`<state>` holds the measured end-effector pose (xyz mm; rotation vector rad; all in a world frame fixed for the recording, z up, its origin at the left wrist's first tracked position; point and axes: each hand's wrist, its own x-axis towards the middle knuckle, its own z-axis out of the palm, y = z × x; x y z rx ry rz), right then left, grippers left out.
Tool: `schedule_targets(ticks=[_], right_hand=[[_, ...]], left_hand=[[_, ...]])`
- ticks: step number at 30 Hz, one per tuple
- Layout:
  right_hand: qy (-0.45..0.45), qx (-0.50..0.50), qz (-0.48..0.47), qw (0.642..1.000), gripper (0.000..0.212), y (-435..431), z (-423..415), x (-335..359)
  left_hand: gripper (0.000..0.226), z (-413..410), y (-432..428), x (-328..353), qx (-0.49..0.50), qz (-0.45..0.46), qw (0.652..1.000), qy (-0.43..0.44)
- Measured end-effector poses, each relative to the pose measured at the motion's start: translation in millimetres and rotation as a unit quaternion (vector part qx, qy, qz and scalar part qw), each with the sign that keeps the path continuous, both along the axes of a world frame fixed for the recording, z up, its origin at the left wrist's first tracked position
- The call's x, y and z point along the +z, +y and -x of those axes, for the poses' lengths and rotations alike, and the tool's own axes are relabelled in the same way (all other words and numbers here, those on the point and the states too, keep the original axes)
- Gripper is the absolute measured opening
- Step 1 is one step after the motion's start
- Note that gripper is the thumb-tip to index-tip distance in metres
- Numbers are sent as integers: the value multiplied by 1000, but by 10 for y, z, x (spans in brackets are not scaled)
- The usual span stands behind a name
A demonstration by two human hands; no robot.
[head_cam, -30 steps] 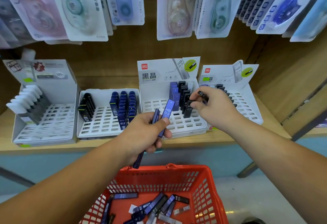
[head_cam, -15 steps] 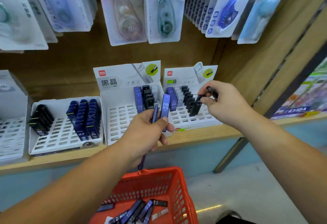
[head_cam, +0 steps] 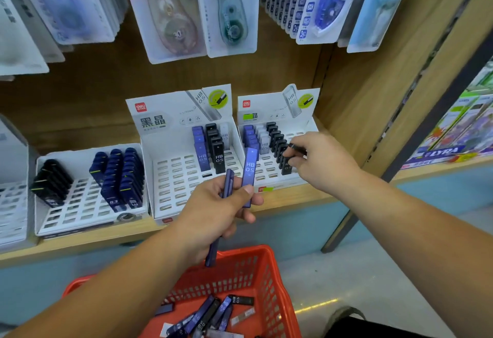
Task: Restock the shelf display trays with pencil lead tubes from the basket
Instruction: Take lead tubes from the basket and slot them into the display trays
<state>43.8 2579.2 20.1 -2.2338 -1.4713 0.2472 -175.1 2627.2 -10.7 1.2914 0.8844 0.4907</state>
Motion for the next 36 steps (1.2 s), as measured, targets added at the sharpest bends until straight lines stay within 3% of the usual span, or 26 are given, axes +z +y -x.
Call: schedule_targets(ticks=[2, 3, 5, 7, 11, 14, 17, 21, 27, 31, 36], right_hand=[[-65, -18, 4, 998, 9, 20, 124, 136], [-51, -21, -27, 998, 11, 31, 199, 209], [112, -1, -111, 987, 17, 72, 381, 318], [268, 30, -135, 953, 10, 98, 609, 369], [314, 10, -132, 940, 20, 235, 774, 280], [320, -6, -179, 930, 22, 364, 792, 277], [275, 36, -189, 942, 15, 476, 879, 266], [238, 57, -166, 955, 11, 639, 971, 144], [146, 73, -100, 982, 11, 742, 1007, -56], [82, 70, -76, 991, 10, 745, 1018, -59], [-27, 93, -79, 992, 25, 748, 1079, -19]], left_hand=[[7, 36, 25, -3, 7, -1, 1000, -3], [8, 57, 38, 2, 9, -1, 1000, -4], [9, 96, 68, 18, 11, -5, 1000, -8], [7, 130, 97, 44, 8, -10, 1000, -18], [12, 229, 173, 121, 13, -23, 999, -24], [29, 390, 276, 182, 72, -16, 997, -7], [48, 595, 330, 243, 108, 35, 994, 2], [54, 802, 348, 261, 98, 57, 993, 45], [27, 896, 452, 247, 32, 186, 982, 16], [21, 959, 493, 217, 24, 160, 987, 5], [23, 1017, 508, 268, 13, 108, 994, 3]])
